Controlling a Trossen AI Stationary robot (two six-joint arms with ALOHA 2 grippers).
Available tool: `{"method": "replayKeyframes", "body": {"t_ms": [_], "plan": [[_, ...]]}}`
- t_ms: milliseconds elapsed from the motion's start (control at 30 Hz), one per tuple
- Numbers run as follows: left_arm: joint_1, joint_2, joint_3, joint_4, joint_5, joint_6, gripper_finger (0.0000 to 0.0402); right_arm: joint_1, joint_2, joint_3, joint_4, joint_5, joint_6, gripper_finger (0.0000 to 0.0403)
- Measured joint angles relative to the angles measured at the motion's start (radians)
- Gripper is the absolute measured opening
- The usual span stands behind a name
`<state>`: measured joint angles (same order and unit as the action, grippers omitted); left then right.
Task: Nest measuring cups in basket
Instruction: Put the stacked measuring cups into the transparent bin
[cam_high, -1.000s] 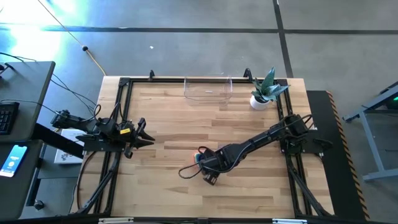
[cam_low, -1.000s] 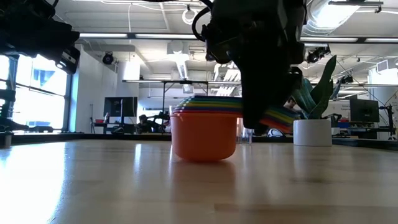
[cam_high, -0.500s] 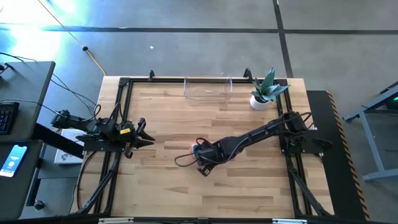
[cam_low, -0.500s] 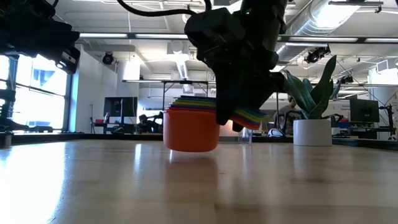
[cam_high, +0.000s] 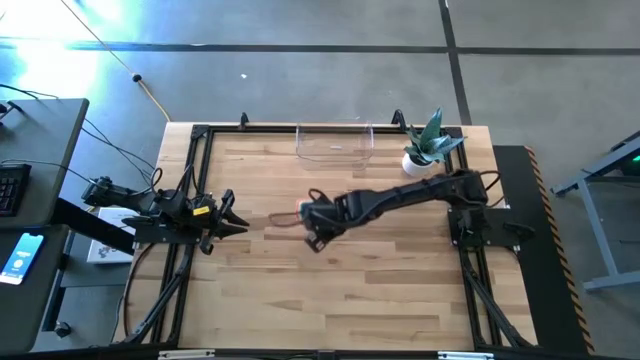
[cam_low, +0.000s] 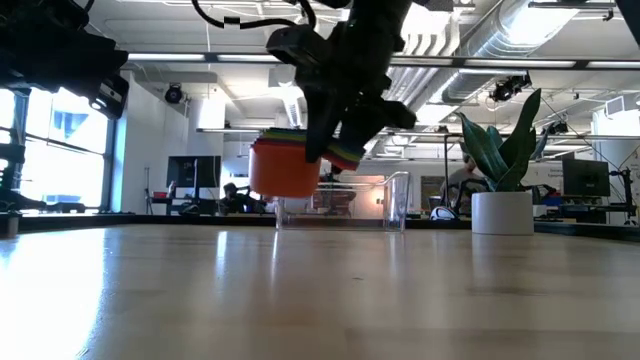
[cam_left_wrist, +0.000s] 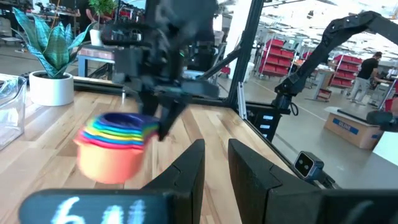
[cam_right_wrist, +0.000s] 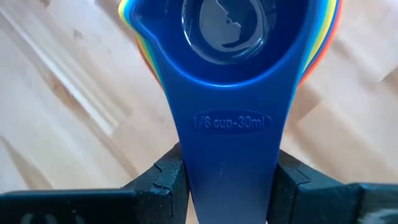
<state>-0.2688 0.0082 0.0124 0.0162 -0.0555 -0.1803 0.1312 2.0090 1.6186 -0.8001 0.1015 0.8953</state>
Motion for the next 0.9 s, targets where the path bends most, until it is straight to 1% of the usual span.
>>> {"method": "replayKeyframes", "body": {"t_ms": [200, 467, 700, 900], "plan": [[0.000, 0.000, 0.000, 0.000, 0.000, 0.000, 0.0062, -0.095, 0.000, 0.099, -0.106, 0.000, -0.101, 0.0128], [0.000, 0.000, 0.000, 0.000, 0.000, 0.000, 0.0062, -0.236, 0.000, 0.269, -0.239, 0.004, -0.306, 0.0127], [0.000, 0.000, 0.000, 0.000, 0.000, 0.000, 0.0062, -0.383, 0.000, 0.378, -0.294, 0.034, -0.543, 0.0127], [0.000, 0.000, 0.000, 0.000, 0.000, 0.000, 0.0062, -0.532, 0.000, 0.392, -0.293, -0.033, -0.783, 0.0127]]}}
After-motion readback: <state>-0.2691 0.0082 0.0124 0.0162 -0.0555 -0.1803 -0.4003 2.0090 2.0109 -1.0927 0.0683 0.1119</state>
